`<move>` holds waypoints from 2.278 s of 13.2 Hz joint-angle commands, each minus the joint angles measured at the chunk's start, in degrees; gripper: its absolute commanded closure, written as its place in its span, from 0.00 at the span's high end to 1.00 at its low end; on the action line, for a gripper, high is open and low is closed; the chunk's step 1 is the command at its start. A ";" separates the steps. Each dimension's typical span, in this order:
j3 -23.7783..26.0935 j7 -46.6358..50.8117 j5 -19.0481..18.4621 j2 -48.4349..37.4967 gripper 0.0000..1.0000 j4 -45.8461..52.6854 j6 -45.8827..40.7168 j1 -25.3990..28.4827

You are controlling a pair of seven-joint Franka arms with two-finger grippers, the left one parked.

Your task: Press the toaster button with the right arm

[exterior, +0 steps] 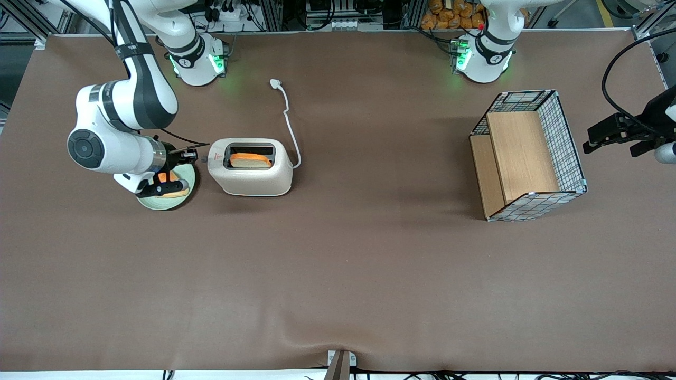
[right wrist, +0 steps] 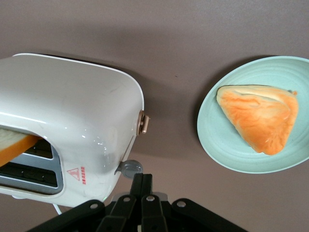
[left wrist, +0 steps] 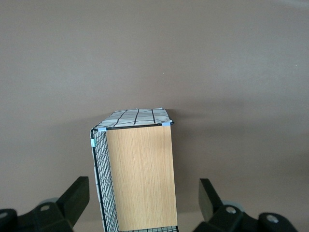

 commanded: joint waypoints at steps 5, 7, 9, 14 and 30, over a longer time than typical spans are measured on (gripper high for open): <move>-0.31 -0.48 3.14 0.64 0.00 -0.15 0.22 0.17; -0.31 -0.66 5.96 0.64 0.00 -0.50 -0.13 -1.50; -0.31 -1.27 8.76 0.38 0.00 -1.38 -0.48 -3.17; -0.31 -3.12 15.10 0.46 0.00 -1.65 -1.89 -5.73; -0.31 -7.69 22.58 4.50 0.00 -5.16 -0.92 -8.27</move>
